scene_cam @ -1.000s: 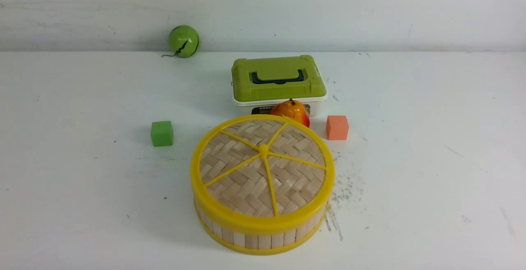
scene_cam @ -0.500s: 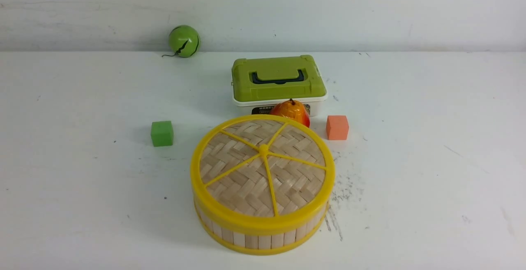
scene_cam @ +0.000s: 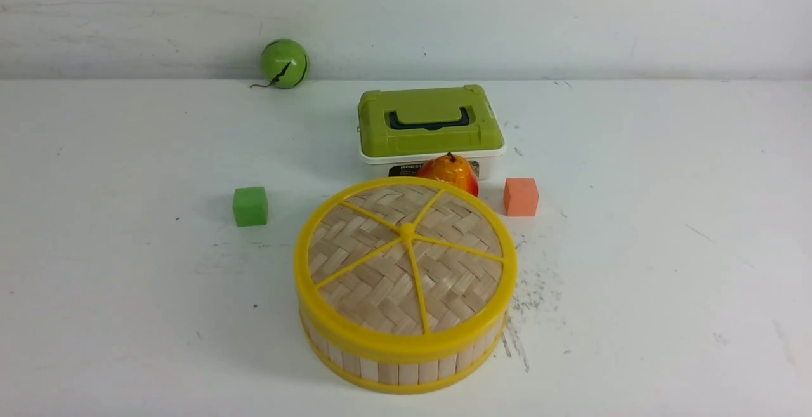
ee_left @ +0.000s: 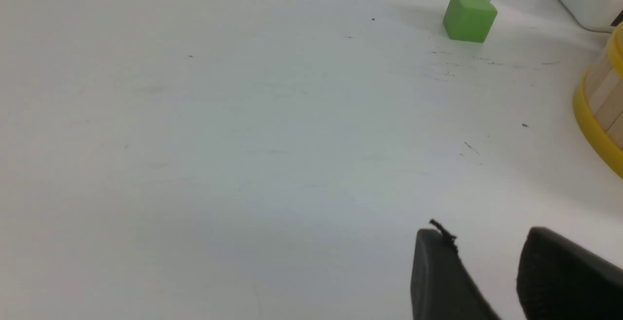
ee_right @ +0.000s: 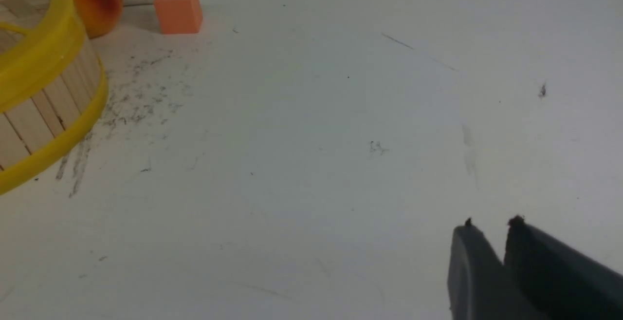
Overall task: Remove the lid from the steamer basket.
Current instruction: Use the right arm to lift the lid of the steamer
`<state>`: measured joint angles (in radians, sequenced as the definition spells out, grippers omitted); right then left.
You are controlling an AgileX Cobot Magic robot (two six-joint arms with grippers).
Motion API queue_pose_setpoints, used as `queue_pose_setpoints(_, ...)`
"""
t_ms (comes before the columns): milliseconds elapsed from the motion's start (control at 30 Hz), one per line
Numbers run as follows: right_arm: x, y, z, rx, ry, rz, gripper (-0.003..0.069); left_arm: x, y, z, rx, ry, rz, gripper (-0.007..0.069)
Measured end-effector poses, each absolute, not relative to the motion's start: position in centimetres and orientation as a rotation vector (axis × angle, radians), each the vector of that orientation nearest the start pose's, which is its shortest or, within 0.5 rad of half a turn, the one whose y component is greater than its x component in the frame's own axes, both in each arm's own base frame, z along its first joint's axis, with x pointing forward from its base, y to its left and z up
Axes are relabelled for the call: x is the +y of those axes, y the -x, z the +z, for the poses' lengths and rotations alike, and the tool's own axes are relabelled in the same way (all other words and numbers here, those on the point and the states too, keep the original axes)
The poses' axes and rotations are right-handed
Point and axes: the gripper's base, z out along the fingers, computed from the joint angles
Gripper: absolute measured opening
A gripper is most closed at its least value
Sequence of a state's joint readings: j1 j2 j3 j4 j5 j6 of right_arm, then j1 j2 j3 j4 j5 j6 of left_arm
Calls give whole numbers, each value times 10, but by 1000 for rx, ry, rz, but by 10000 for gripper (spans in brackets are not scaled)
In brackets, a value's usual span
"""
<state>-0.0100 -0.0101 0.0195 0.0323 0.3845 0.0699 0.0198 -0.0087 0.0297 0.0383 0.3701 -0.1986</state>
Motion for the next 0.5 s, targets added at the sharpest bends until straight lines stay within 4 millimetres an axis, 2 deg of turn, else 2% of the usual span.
queue_pose_setpoints(433,1,-52,173,1875,-99,79,122,2,-53,170,1867,181,-85,239)
queue_pose_setpoints(500,3,-52,173,1873,-134,134,125,2,-53,170,1867,181,-85,239)
